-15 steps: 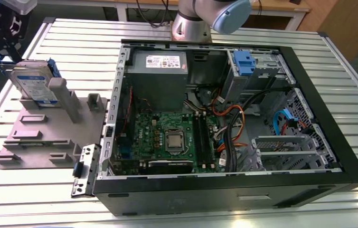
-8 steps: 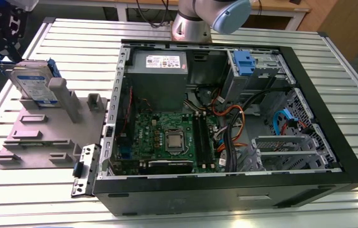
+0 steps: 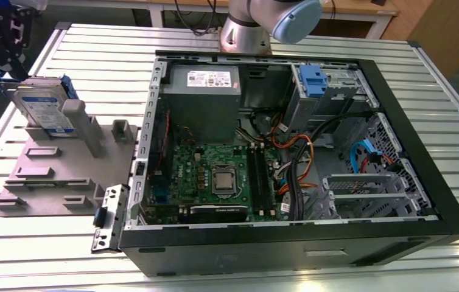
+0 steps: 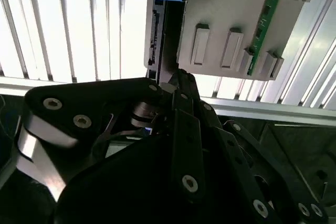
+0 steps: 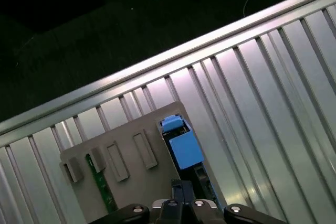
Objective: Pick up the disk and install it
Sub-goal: 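Pick up the disk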
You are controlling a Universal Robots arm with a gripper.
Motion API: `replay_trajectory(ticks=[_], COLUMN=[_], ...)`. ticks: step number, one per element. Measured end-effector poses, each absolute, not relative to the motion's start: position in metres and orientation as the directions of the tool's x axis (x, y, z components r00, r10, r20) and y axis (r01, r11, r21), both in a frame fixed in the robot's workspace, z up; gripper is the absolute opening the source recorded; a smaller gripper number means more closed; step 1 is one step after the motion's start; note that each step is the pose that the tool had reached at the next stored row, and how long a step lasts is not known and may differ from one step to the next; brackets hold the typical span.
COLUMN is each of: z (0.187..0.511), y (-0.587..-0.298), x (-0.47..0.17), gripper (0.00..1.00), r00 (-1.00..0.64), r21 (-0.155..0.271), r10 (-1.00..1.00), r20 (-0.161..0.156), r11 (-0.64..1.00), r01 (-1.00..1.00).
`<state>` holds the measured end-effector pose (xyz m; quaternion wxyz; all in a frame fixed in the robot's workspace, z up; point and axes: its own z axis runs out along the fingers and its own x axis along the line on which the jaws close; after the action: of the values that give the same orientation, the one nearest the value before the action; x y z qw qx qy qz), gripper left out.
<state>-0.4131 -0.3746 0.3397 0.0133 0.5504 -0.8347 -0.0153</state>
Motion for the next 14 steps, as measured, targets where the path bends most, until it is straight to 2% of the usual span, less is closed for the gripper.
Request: replay_trajectory(ticks=[11, 14], z=[0.3392, 0.339], y=[-0.3746, -0.3746], x=[-0.4131, -0.4131], gripper=[0.11, 0.11], r00=[-0.235, -0.215], r21=[0.04, 0.041], r10=[-0.972, -0.977], r20=[0.004, -0.006], r11=[0.235, 0.215], r01=[-0.971, -0.976])
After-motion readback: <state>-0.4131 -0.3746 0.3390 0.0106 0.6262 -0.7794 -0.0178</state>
